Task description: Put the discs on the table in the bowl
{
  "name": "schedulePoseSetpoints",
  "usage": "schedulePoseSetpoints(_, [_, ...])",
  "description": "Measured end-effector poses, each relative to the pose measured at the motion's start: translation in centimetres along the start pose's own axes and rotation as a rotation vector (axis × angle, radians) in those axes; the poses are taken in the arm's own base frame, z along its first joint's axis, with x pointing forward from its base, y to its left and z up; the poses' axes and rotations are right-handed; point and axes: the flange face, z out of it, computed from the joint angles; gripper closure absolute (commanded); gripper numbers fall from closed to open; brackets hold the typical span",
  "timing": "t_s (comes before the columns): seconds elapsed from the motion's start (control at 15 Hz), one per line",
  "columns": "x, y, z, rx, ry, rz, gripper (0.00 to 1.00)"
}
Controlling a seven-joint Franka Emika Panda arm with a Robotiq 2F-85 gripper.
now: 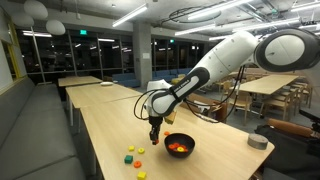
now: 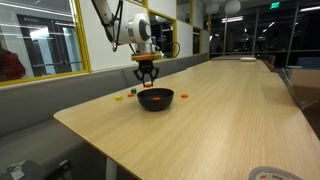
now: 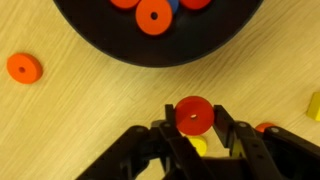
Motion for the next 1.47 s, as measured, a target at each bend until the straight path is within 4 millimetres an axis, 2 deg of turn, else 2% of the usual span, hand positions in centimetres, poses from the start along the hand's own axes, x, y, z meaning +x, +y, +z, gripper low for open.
schedulePoseSetpoints(0.2, [-2.3,-0.7,-3.4,-0.005,-0.054,0.058,0.82])
schedulePoseSetpoints(0.33, [-4.3,-0.6,-4.7,-0.01,-0.095,0.106,0.82])
schedulePoseSetpoints(0.53, [-7.2,0.7,-4.8,-0.017,-0.131,0.171,0.82])
schedulePoseSetpoints(0.73, [-9.4,3.3,-3.6,-0.019,-0.154,0.23,0.82])
schedulePoseSetpoints(0.8, [-10.0,4.3,-3.2,-0.019,-0.158,0.248,0.38])
schedulePoseSetpoints(1.0, [-11.1,6.3,-2.2,-0.015,-0.171,0.288,0.19])
schedulePoseSetpoints(1.13, [-11.3,6.6,-1.9,-0.012,-0.175,0.296,0.03])
schedulePoseSetpoints(1.2, [-11.3,6.6,-1.9,-0.012,-0.175,0.296,0.0])
schedulePoseSetpoints(1.47, [-10.3,5.5,-2.3,0.0,-0.161,0.276,0.0])
